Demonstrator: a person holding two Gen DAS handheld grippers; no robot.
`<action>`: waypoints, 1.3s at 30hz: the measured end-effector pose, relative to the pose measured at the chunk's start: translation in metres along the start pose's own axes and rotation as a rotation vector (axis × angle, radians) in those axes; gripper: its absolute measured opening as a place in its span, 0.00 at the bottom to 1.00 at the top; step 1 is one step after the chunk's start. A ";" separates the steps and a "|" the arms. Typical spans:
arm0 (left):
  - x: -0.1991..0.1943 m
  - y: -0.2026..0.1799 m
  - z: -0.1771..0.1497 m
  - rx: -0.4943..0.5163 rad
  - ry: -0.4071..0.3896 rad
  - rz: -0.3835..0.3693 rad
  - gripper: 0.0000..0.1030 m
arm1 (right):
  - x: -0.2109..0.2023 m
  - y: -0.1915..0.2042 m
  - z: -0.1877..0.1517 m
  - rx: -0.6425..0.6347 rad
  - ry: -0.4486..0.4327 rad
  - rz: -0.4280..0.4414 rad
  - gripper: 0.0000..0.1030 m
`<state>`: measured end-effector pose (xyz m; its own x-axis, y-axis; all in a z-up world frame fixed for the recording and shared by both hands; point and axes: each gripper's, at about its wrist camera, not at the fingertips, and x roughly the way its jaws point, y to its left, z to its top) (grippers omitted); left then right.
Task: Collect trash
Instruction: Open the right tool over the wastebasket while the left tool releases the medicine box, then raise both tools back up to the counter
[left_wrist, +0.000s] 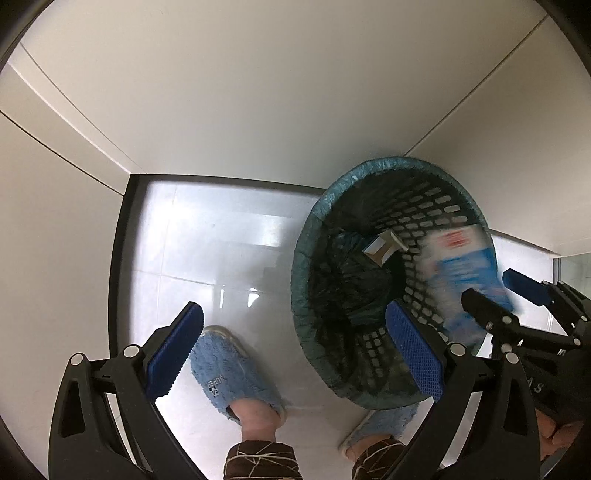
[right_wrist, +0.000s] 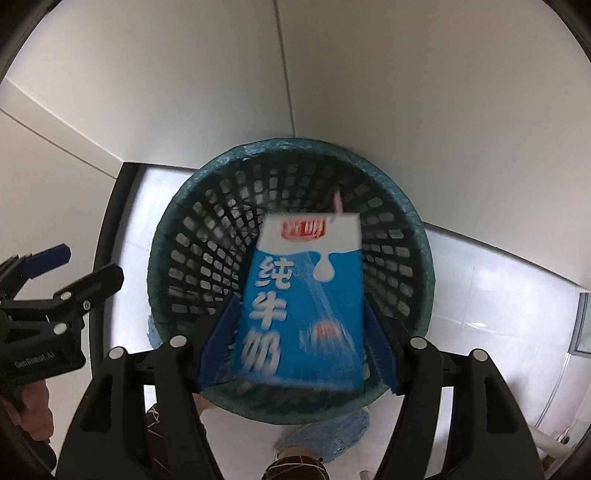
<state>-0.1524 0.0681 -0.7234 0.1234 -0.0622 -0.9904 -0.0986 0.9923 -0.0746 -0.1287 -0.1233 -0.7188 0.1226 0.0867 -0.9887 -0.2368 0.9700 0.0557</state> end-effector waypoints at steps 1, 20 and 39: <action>-0.002 0.001 0.000 -0.001 -0.001 -0.003 0.94 | -0.003 0.000 0.000 0.003 -0.006 0.002 0.72; -0.161 -0.022 0.011 0.020 -0.076 -0.039 0.94 | -0.196 -0.021 0.004 0.069 -0.154 -0.055 0.93; -0.469 -0.062 0.061 0.038 -0.284 -0.049 0.94 | -0.483 -0.055 0.040 0.140 -0.319 -0.080 0.93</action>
<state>-0.1436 0.0422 -0.2476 0.3995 -0.0827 -0.9130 -0.0494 0.9925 -0.1116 -0.1369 -0.2091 -0.2385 0.4358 0.0541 -0.8984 -0.0824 0.9964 0.0200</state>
